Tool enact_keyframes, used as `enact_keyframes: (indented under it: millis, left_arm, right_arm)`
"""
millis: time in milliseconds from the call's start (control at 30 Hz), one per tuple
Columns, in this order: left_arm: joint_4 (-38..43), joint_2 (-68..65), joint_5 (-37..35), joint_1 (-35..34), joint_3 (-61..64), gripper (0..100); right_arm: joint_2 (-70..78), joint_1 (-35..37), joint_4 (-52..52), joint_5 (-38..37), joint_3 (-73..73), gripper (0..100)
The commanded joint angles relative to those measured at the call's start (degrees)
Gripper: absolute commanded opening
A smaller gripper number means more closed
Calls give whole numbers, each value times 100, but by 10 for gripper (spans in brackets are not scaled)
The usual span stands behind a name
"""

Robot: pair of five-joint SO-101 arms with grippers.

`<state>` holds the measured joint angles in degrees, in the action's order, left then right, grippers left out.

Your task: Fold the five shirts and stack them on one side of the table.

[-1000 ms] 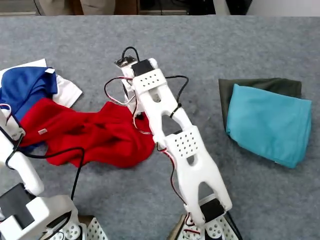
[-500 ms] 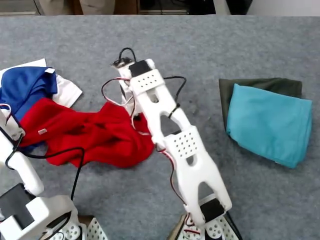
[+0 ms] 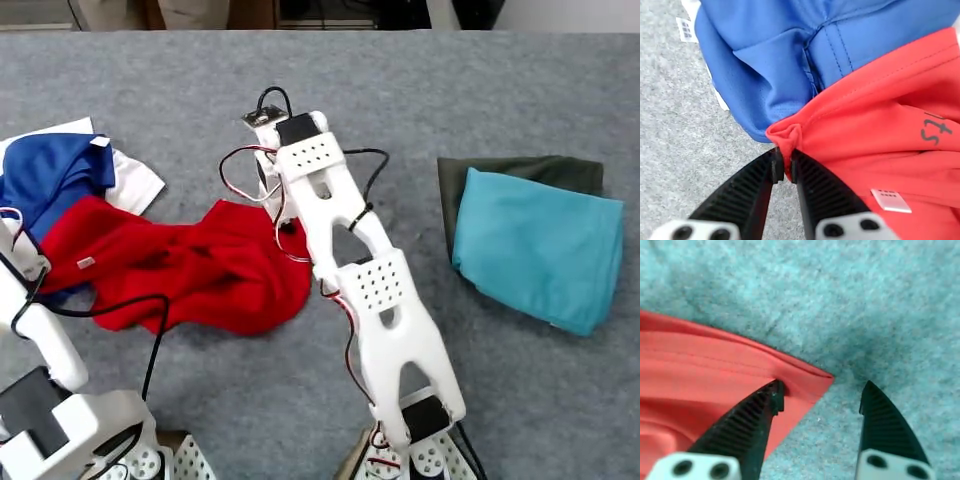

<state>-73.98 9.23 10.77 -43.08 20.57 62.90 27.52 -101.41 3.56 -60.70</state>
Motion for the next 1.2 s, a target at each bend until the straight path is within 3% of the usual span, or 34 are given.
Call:
enact_keyframes:
  millis: [0,300,500,1000,1167]
  left_arm:
    - [18,286,-70,-79,-18,19]
    - [35,303,-62,-79,246,19]
    - [18,303,-53,-97,273,19]
    - [18,312,-35,-97,237,19]
    - [44,277,-35,-53,237,19]
  right_arm:
    - [4,-136,97,70,-365,263]
    - [760,-136,9,44,-980,256]
    - [787,-145,-70,18,-1042,76]
    - [743,-602,-88,35,-1086,62]
    - [382,-646,-79,26,-1068,8]
